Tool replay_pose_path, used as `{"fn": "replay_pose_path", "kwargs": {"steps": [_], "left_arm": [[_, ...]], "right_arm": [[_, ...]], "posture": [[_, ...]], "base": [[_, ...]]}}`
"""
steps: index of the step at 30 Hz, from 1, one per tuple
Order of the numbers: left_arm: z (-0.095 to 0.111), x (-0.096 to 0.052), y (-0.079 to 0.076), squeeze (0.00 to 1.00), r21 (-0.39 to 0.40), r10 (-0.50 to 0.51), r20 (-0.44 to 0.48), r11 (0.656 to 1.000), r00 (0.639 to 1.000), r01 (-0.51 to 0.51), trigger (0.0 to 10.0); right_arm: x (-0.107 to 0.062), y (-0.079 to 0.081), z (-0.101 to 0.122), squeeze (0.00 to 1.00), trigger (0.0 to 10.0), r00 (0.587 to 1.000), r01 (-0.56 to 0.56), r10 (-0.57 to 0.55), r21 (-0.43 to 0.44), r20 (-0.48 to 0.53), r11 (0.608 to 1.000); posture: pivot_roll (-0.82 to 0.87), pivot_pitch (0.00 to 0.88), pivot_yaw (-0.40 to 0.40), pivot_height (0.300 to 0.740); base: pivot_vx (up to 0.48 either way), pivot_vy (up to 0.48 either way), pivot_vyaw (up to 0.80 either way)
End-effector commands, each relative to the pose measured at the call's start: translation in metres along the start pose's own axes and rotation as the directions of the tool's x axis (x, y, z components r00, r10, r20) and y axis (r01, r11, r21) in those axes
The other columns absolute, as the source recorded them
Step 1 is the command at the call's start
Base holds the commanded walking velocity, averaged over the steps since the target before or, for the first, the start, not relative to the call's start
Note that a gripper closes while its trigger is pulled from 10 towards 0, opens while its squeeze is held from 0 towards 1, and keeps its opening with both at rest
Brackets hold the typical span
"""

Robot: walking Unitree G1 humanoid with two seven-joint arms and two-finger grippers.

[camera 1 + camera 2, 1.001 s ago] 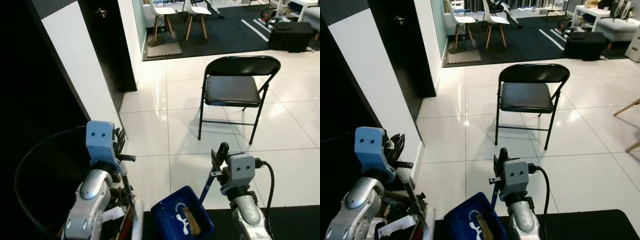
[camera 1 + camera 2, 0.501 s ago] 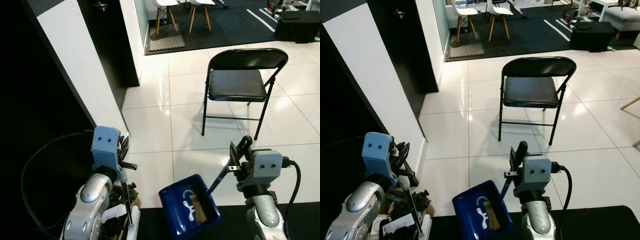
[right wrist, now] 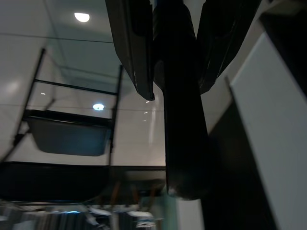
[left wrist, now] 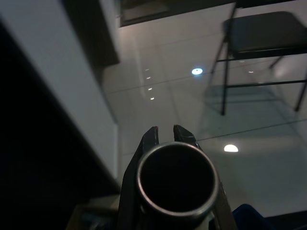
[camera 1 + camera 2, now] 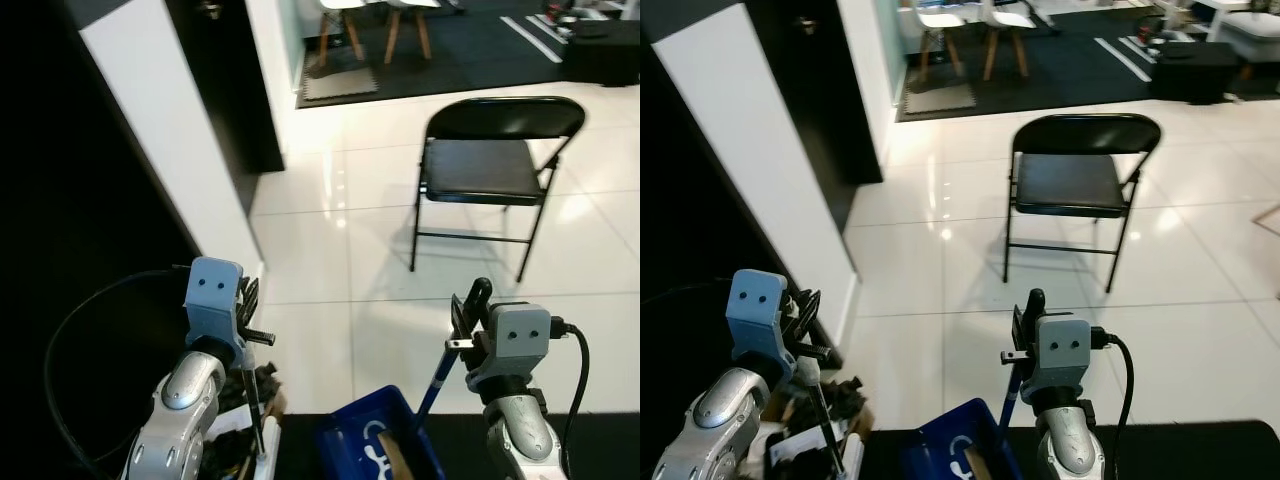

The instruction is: Sweep floor

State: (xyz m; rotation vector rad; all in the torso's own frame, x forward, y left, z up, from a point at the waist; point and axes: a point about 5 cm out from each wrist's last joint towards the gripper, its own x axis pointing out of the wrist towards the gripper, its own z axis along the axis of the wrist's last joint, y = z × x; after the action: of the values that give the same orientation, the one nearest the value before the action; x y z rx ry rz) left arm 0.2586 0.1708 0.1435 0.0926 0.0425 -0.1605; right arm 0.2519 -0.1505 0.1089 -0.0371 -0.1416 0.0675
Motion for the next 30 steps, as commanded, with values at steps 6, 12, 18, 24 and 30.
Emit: {"fn": "replay_pose_path", "kwargs": {"steps": [6,12,18,24,30], "left_arm": [[-0.0006,-0.0027,0.0057,0.0,0.037,0.023,-0.004,0.999,1.0,-0.023,10.0],[-0.0003,-0.0028,0.0056,0.0,0.04,0.02,-0.005,0.999,1.0,-0.02,10.0],[-0.0004,-0.0029,0.0059,0.0,0.041,0.022,-0.005,0.999,1.0,-0.022,10.0],[-0.0006,-0.003,0.0064,0.0,0.042,0.024,-0.008,0.999,1.0,-0.024,10.0],[-0.0014,-0.0027,0.0061,0.0,0.04,0.021,-0.012,0.999,1.0,-0.021,10.0]], "right_arm": [[0.0008,0.0059,0.0075,0.0,10.0,0.999,-0.017,0.016,0.013,0.031,1.0],[-0.0004,0.0067,0.0075,0.0,10.0,1.0,-0.016,0.015,0.015,0.021,1.0],[-0.0005,0.0069,0.0071,0.0,10.0,1.0,-0.015,0.015,0.016,0.018,1.0],[-0.0005,0.0071,0.0069,0.0,10.0,1.0,-0.016,0.016,0.018,0.017,1.0],[-0.0008,0.007,0.006,0.0,10.0,1.0,-0.014,0.014,0.017,0.011,1.0]], "posture": [[-0.01,0.095,0.111,0.74],[-0.01,0.101,0.118,0.74],[0.0,0.103,0.119,0.74],[0.0,0.105,0.119,0.74],[0.0,0.105,0.119,0.74]], "base": [[0.0,0.0,0.8],[0.0,0.0,0.8],[0.0,0.0,0.8],[0.0,0.0,0.8],[0.0,0.0,0.8]]}}
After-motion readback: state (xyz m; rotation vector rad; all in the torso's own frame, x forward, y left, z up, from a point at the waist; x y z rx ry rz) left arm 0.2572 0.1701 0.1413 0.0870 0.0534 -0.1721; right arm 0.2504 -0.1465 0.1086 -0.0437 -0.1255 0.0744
